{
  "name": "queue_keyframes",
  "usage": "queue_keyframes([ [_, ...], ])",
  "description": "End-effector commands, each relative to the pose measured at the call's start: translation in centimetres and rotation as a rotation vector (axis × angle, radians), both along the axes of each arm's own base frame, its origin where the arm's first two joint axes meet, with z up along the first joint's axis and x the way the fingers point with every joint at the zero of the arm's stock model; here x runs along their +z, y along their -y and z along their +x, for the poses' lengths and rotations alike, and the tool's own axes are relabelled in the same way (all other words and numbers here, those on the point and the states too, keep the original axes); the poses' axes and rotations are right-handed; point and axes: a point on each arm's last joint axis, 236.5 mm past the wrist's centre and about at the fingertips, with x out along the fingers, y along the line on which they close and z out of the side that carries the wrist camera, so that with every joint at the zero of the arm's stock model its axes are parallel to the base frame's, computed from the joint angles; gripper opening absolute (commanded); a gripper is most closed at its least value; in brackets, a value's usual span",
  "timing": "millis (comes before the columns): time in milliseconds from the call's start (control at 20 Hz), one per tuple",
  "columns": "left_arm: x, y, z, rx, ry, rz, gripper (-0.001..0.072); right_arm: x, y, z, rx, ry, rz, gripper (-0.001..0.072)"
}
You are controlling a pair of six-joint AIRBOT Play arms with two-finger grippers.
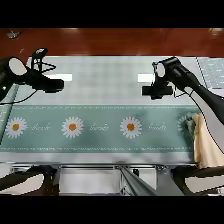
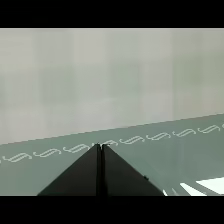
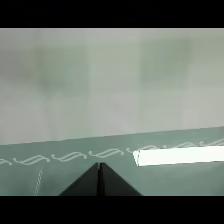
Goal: Fold the shirts.
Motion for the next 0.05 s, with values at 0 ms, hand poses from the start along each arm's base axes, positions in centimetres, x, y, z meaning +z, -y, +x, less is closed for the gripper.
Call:
queue_keyframes([
  [0, -0.06, -0.09, 0.0, 0.001, -0.001, 0.002, 0.0028, -0.01, 0.06, -0.07, -0.002, -0.004, -0.002, 0.0024],
])
